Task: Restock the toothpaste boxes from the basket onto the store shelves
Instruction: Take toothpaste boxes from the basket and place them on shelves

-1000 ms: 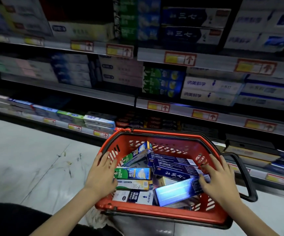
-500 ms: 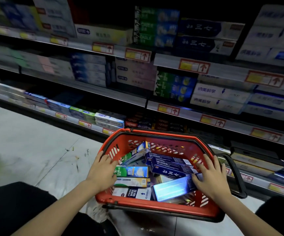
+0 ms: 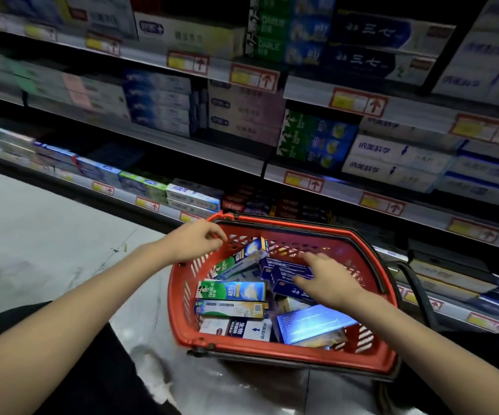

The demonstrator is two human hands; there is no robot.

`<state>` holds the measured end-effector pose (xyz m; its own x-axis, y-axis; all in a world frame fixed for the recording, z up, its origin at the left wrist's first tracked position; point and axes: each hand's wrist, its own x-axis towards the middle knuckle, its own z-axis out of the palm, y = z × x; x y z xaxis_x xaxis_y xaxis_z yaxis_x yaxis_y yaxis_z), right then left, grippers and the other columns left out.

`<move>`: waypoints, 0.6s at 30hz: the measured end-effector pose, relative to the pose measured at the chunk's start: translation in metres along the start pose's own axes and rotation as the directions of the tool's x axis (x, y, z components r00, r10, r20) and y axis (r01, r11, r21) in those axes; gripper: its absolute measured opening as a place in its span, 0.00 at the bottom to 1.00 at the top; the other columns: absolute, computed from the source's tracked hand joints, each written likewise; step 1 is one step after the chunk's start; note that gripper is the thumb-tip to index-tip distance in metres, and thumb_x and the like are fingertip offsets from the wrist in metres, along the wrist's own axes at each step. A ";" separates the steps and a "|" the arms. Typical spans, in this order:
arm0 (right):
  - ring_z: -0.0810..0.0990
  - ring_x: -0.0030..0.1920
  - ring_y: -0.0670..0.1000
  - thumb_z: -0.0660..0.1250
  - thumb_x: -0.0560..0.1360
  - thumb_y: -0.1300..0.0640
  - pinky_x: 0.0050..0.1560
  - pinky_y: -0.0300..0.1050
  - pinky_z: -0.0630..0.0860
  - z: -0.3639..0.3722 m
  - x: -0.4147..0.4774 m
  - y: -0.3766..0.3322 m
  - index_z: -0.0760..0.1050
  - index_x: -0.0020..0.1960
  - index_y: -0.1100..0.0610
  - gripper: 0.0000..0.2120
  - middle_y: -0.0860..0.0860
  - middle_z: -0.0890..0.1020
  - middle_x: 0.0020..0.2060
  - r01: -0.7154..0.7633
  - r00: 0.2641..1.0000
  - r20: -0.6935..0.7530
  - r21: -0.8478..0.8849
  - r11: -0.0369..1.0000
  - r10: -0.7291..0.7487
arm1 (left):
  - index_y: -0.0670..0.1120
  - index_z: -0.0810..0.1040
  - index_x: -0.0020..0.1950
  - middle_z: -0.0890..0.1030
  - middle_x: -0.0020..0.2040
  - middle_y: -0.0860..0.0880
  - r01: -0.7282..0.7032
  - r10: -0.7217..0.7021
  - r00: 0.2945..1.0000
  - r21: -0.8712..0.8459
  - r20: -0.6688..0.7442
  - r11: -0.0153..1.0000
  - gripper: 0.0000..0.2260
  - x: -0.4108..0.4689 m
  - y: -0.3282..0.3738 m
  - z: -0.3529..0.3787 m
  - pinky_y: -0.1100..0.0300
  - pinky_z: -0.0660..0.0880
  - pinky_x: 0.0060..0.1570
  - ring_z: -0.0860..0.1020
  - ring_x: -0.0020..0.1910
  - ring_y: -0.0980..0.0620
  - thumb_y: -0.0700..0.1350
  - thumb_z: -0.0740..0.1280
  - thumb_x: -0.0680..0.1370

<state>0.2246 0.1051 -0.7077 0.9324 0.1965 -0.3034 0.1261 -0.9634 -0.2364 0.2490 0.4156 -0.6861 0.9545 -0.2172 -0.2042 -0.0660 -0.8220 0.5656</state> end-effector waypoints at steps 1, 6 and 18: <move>0.78 0.64 0.59 0.66 0.80 0.45 0.61 0.50 0.76 0.008 0.006 -0.004 0.69 0.75 0.55 0.27 0.58 0.78 0.67 0.008 1.000 0.013 0.018 1.000 -0.008 | 0.49 0.85 0.59 0.87 0.45 0.52 0.009 -0.010 1.000 -0.046 -0.014 0.999 0.09 0.008 -0.001 -0.001 0.55 0.81 0.53 0.84 0.45 0.55 0.44 0.67 0.82; 0.81 0.62 0.59 0.68 0.79 0.45 0.50 0.46 0.72 0.029 0.048 -0.023 0.75 0.71 0.56 0.25 0.57 0.83 0.62 -0.010 1.000 0.019 0.077 0.997 0.008 | 0.46 0.84 0.56 0.87 0.46 0.46 0.029 -0.034 0.999 -0.270 -0.016 0.962 0.07 0.038 0.016 -0.011 0.59 0.80 0.44 0.85 0.43 0.47 0.43 0.67 0.83; 0.77 0.34 0.55 0.79 0.70 0.40 0.37 0.48 0.69 0.054 0.144 -0.057 0.79 0.33 0.58 0.23 0.53 0.78 0.29 -0.384 0.902 0.096 0.621 0.684 0.420 | 0.47 0.85 0.56 0.89 0.45 0.48 0.218 -0.283 0.958 -0.765 0.049 0.606 0.08 0.048 0.040 -0.061 0.52 0.83 0.57 0.88 0.47 0.50 0.46 0.67 0.82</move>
<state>0.3334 0.1983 -0.7875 0.8620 -0.2099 -0.4615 -0.4821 -0.6210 -0.6180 0.3102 0.4044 -0.6251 0.9188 -0.0006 -0.3946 0.3905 -0.1427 0.9095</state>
